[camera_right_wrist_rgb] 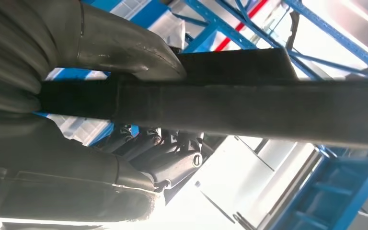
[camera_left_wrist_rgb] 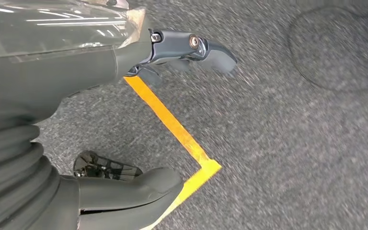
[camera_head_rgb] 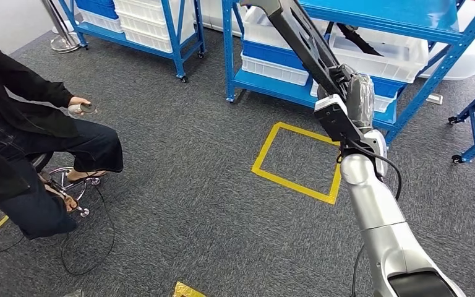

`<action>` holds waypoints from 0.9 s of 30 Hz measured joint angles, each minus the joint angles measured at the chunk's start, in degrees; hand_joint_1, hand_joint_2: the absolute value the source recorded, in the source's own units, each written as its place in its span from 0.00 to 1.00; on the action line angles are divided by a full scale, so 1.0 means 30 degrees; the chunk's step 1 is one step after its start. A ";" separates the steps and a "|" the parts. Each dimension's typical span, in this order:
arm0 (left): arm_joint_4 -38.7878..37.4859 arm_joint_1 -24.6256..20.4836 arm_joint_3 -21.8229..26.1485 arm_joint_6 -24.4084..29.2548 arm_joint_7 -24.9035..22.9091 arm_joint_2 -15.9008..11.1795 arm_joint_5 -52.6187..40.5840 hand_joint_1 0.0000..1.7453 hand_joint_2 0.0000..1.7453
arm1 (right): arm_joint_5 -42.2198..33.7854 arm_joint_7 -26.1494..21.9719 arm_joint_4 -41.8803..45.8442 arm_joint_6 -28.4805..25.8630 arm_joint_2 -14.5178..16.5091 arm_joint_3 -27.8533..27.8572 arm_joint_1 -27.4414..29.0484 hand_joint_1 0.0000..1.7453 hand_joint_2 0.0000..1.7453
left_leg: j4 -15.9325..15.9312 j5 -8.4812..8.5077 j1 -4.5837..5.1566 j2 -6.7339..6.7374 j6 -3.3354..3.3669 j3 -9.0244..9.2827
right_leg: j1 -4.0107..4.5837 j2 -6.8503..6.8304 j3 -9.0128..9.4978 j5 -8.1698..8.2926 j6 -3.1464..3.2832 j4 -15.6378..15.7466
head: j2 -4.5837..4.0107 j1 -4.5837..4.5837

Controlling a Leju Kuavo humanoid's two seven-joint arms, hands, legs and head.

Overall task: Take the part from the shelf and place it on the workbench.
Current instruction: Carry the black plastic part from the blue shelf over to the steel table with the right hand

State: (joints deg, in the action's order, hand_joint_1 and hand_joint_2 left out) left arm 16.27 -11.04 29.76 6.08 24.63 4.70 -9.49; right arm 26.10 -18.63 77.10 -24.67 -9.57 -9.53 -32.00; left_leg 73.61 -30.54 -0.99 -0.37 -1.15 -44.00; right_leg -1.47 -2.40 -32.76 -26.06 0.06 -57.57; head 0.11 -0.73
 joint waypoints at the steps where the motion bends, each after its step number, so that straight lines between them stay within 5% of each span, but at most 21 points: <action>1: -0.0009 0.0022 0.0004 0.0000 0.0004 -0.0022 0.0000 0.00 1.00 | 0.0040 0.0053 0.0040 -0.0014 -0.0080 0.0058 0.0111 1.00 1.00 | -0.0662 0.0432 -0.0065 0.0113 -0.0052 0.0369 | -0.0026 -0.0174 0.0009 -0.0012 -0.0022 -0.0004 | 0.0000 0.0002; 5: -0.0016 0.0011 0.0009 0.0009 0.0022 -0.0073 -0.0022 0.00 1.00 | 0.0113 0.0200 0.0624 -0.0211 -0.0446 0.0431 0.0763 1.00 1.00 | -0.4928 0.1979 -0.0007 0.1215 0.0099 0.2741 | 0.0120 -0.0830 0.0100 -0.0171 -0.0401 -0.0043 | 0.0000 -0.0034; 8: -0.0027 0.0094 0.0011 0.0025 0.0022 -0.0084 -0.0035 0.00 1.00 | 0.0137 0.0260 0.1129 -0.0346 -0.0643 0.0719 0.1351 1.00 1.00 | -0.5202 0.2092 0.0171 0.0730 0.0586 0.2818 | 0.0209 -0.1229 0.0234 -0.0233 -0.0850 0.0034 | 0.0000 -0.0120; 10: -0.0036 0.0095 0.0013 0.0031 0.0029 -0.0040 -0.0044 0.00 1.00 | 0.0168 0.0288 0.1381 -0.0370 -0.0752 0.0829 0.1717 1.00 1.00 | -0.5397 0.2252 0.0187 0.0367 0.0948 0.2910 | 0.0122 -0.0637 -0.0073 -0.0707 -0.0947 -0.0703 | 0.0000 -0.0122; 12: -0.0040 0.0050 0.0017 0.0036 0.0029 0.0015 -0.0066 0.00 1.00 | 0.0182 0.0309 0.1517 -0.0382 -0.0929 0.0993 0.2079 1.00 1.00 | -0.5486 0.2355 0.0187 -0.0026 0.1188 0.2904 | 0.0083 0.0318 -0.1185 -0.1768 -0.0799 -0.3014 | 0.0000 -0.0171; 14: -0.0060 0.0060 0.0018 0.0040 -0.0013 0.0057 -0.0100 0.00 1.00 | 0.0184 0.0326 0.1557 -0.0392 -0.1093 0.1177 0.2453 1.00 1.00 | -0.5481 0.2396 0.0255 -0.0497 0.1284 0.2843 | 0.0149 0.0681 -0.2369 -0.2539 -0.0764 -0.5320 | 0.0000 -0.0213; 15: -0.0077 0.0079 0.0018 0.0040 -0.0040 0.0087 -0.0115 0.00 1.00 | 0.0186 0.0328 0.1576 -0.0393 -0.1140 0.1229 0.2613 1.00 1.00 | -0.5475 0.2417 0.0304 -0.0738 0.1310 0.2830 | 0.0190 0.0737 -0.2530 -0.2514 -0.0832 -0.5577 | 0.0000 -0.0211; 16: -0.0091 0.0092 0.0018 0.0042 -0.0065 0.0111 -0.0122 0.00 1.00 | 0.0189 0.0329 0.1606 -0.0395 -0.1176 0.1260 0.2729 1.00 1.00 | -0.5469 0.2439 0.0351 -0.0971 0.1326 0.2828 | 0.0222 0.0791 -0.2298 -0.2196 -0.0931 -0.5059 | 0.0000 -0.0210; 18: -0.0104 0.0091 0.0018 0.0044 -0.0086 0.0149 -0.0122 0.00 1.00 | 0.0191 0.0331 0.1712 -0.0395 -0.1209 0.1299 0.2825 1.00 1.00 | -0.5443 0.2482 0.0416 -0.1402 0.1306 0.2823 | 0.0261 0.1267 -0.0994 -0.1123 -0.1047 -0.2352 | 0.0000 -0.0209; 20: -0.0106 0.0088 0.0018 0.0042 -0.0095 0.0177 -0.0118 0.00 1.00 | 0.0191 0.0328 0.1829 -0.0395 -0.1231 0.1360 0.2835 1.00 1.00 | -0.5395 0.2516 0.0507 -0.1775 0.1203 0.2761 | 0.0320 0.1741 0.0052 -0.0401 -0.0876 -0.0299 | 0.0000 -0.0190; 23: -0.0117 0.0131 0.0018 0.0042 -0.0107 0.0160 -0.0111 0.00 1.00 | 0.0190 0.0322 0.1914 -0.0393 -0.1233 0.1419 0.2849 1.00 1.00 | -0.5401 0.2615 0.0522 -0.2182 0.0947 0.2617 | 0.0318 0.1474 0.0252 -0.0190 -0.0505 0.0073 | 0.0000 -0.0171; 25: -0.0118 0.0135 0.0018 0.0044 -0.0109 0.0122 -0.0097 0.00 1.00 | 0.0190 0.0322 0.1971 -0.0392 -0.1213 0.1422 0.2846 1.00 1.00 | -0.4891 0.2236 0.0518 -0.1606 0.0746 0.2324 | 0.0146 0.1103 0.0337 -0.0076 -0.0230 0.0207 | 0.0000 -0.0142; 27: -0.0118 0.0107 0.0018 0.0044 -0.0113 0.0102 -0.0086 0.00 1.00 | 0.0182 0.0322 0.2018 -0.0393 -0.1207 0.1441 0.2846 1.00 1.00 | -0.2893 0.1079 0.0420 -0.0573 0.0508 0.1353 | 0.0083 0.0702 0.0374 -0.0036 0.0005 0.0274 | 0.0000 -0.0096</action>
State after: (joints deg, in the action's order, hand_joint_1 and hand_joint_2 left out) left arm 15.91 -10.72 29.81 6.21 24.29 5.01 -9.75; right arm 26.64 -17.67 83.15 -25.85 -13.19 -5.21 -23.47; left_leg 64.93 -27.30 0.27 -2.09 0.37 -39.94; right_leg -1.22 -0.29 -31.63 -26.17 0.08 -56.75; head 0.11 -1.02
